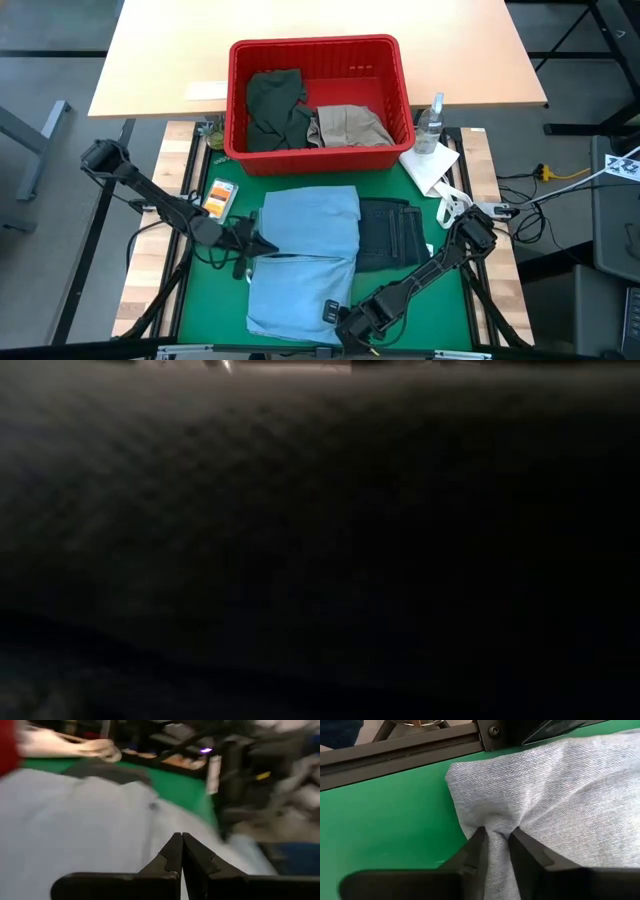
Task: Fold laundry
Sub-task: Fold the light blue jeans
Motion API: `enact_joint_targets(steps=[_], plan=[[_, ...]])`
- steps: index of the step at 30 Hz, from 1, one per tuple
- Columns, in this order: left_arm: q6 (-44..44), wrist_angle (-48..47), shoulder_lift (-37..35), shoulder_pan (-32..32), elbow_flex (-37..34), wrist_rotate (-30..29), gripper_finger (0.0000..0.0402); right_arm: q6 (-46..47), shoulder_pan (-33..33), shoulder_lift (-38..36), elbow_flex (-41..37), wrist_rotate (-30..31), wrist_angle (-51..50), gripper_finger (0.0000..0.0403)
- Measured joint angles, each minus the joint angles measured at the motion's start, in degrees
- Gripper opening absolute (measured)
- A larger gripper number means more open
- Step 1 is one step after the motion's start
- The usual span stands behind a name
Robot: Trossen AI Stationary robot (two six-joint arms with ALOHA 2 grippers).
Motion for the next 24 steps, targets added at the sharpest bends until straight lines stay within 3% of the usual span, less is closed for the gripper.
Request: enact_joint_targets(steps=[4, 6, 12, 17, 24], plan=[[-3.99, 3.82, -0.34, -0.70, 0.00, 10.64, 0.0010, 0.87, -0.15, 0.00, 0.00, -0.83, -0.06, 0.0044], [-7.12, 5.39, 0.12, -2.20, 0.02, 12.62, 0.0023, 0.92, -0.15, 0.00, 0.00, -0.92, -0.11, 0.0035], [-14.32, 5.63, 3.11, -8.68, 0.02, 10.56, 0.0096, 2.73, -0.13, 0.00, 0.00, -0.99, -0.15, 0.0034], [-14.23, 8.02, 7.50, -14.68, 1.80, 10.38, 0.0151, 4.26, -0.15, 0.04, 0.00, -1.57, -0.12, 0.0036], [-3.29, 3.59, 16.59, -20.75, 12.69, 9.54, 0.0172, 4.46, -0.96, 0.07, -0.06, -3.28, 0.30, 0.0037]])
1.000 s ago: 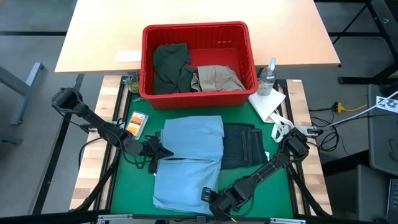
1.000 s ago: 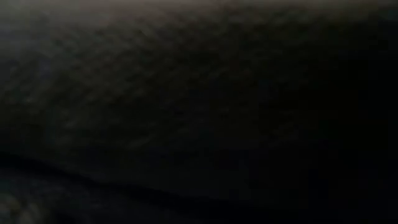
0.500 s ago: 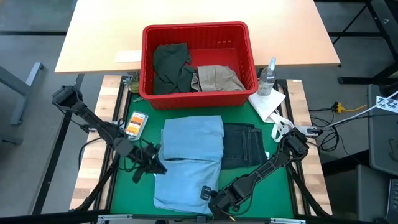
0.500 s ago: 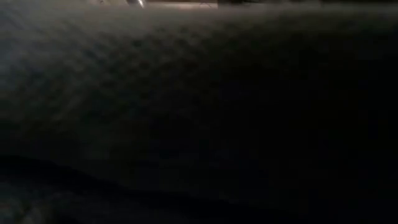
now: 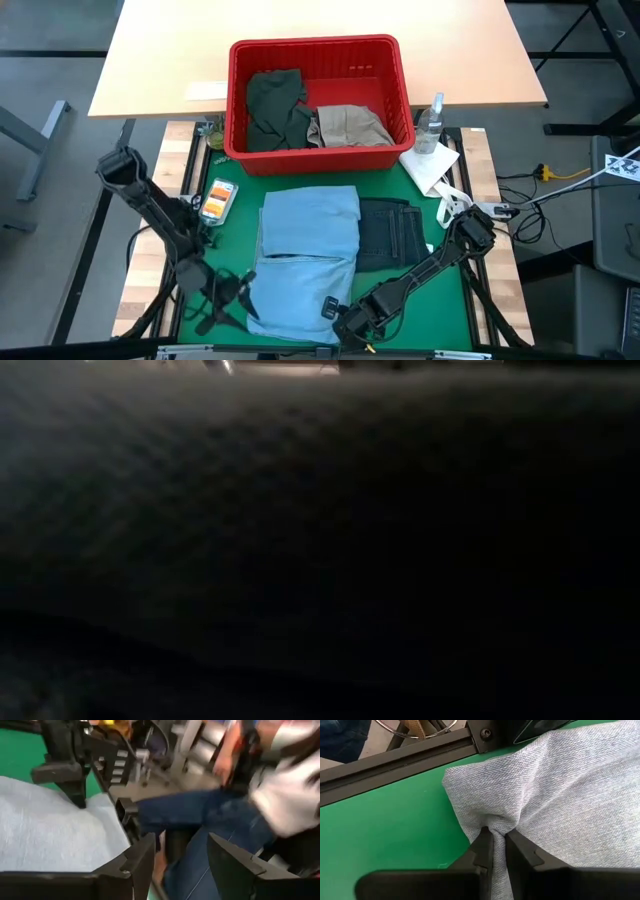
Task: Fold laundry
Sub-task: Fold the light blue jeans
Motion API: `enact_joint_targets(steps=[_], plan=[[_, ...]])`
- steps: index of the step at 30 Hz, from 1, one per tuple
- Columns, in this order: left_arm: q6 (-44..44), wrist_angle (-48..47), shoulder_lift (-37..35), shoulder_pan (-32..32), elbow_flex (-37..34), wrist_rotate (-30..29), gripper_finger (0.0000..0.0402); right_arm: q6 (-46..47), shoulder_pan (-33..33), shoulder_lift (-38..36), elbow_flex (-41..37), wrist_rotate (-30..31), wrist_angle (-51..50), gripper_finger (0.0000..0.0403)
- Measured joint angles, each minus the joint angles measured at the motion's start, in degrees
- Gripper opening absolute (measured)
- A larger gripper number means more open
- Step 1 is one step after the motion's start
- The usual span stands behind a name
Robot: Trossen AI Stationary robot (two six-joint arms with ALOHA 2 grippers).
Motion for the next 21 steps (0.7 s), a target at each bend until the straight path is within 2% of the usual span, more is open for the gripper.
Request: enact_joint_targets(steps=[6, 9, 17, 21], plan=[[2.73, -31.75, 5.05, -0.56, 14.18, -4.88, 0.0172, 0.57, -0.18, 0.02, -0.01, -0.77, 0.43, 0.0037], [2.56, -42.64, 8.08, -0.60, 20.11, -5.01, 0.0173, 0.57, -0.16, 0.02, -0.01, -0.83, 0.47, 0.0037], [0.99, -47.88, 15.39, -3.11, 27.46, -2.81, 0.0173, 0.94, -0.14, 0.04, -0.03, -2.32, 0.49, 0.0037], [-3.03, -52.17, 15.59, -3.69, 29.87, -4.24, 0.0172, 0.90, -0.14, 0.04, -0.02, -2.44, 0.49, 0.0037]])
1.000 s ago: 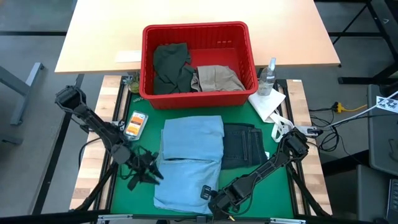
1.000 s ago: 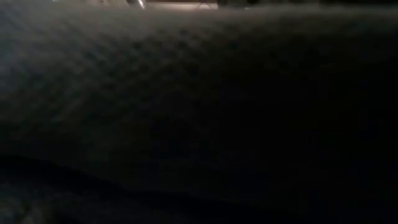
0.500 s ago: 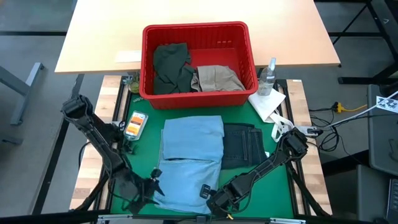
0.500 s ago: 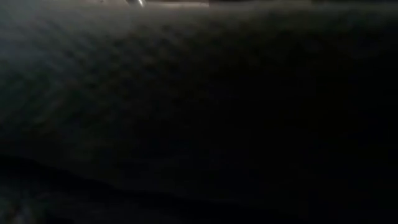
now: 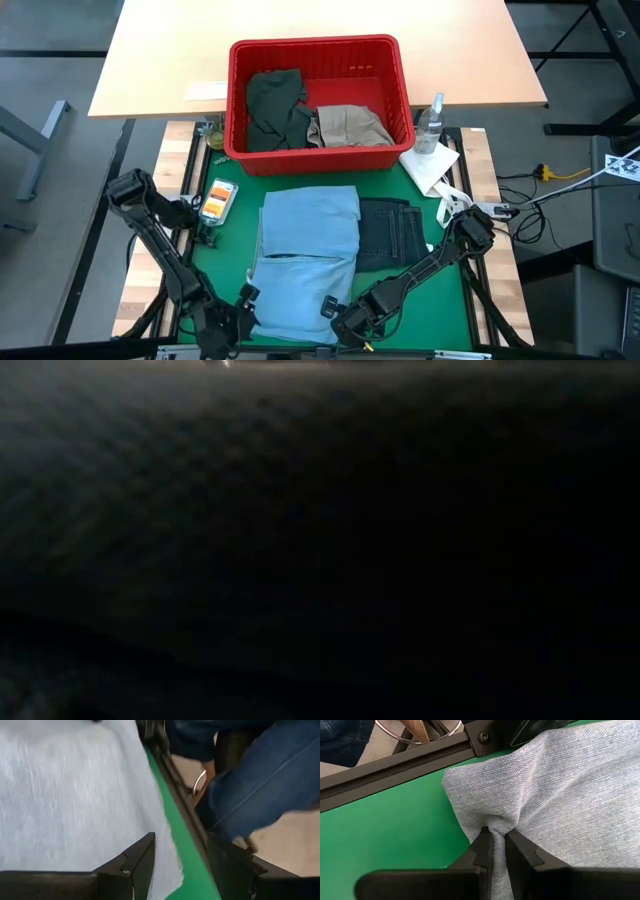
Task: Fold laundry
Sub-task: Fold the light blue jeans
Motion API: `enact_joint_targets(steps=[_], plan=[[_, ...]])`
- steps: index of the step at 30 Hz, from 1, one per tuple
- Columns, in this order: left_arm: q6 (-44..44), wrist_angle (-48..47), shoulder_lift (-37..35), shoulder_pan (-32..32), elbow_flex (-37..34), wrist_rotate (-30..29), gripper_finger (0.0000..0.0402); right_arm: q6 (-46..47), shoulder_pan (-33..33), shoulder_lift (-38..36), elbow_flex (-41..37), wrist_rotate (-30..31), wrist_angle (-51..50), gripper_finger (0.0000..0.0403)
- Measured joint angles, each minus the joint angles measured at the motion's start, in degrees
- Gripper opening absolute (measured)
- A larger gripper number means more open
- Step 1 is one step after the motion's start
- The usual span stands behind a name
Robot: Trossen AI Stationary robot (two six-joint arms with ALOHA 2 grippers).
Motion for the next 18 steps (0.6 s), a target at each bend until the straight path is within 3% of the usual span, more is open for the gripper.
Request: enact_joint_targets(steps=[18], plan=[[-1.79, -2.02, 0.05, 0.11, -0.14, 2.29, 0.0172, -0.80, -0.48, 0.00, 0.07, -1.24, -1.09, 0.0037]])
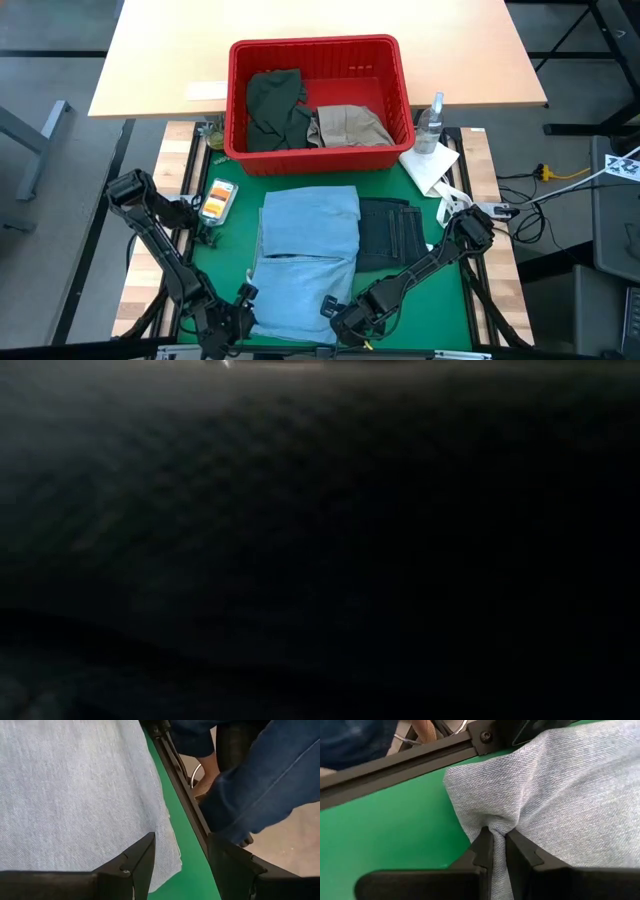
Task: Fold laundry
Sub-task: Fold the light blue jeans
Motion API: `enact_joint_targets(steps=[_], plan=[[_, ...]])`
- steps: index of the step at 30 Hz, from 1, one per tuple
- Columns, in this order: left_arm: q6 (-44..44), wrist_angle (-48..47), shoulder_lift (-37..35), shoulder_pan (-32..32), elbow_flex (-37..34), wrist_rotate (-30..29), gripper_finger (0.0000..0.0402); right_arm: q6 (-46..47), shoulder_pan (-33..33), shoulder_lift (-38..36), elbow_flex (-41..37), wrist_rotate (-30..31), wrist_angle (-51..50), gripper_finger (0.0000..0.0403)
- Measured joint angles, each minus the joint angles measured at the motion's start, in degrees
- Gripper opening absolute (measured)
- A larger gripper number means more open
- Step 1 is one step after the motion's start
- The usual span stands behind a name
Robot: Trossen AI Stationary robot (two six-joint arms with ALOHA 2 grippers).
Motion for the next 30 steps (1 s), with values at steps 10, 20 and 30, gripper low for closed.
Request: enact_joint_targets(steps=[10, 20, 30], plan=[[-1.27, 0.76, 0.00, 0.15, 0.00, 0.76, 0.0172, -5.10, -0.45, -0.04, 0.06, 0.01, -2.86, 0.0037], [1.11, 1.17, 3.78, 0.47, -0.01, 5.25, 0.0172, -5.45, -3.09, -0.04, -0.01, -5.41, -4.20, 0.0037], [-4.45, 1.76, 5.46, 1.44, 0.00, -0.28, 0.0172, -9.26, -4.46, -0.04, -0.03, -8.67, -5.60, 0.0037]])
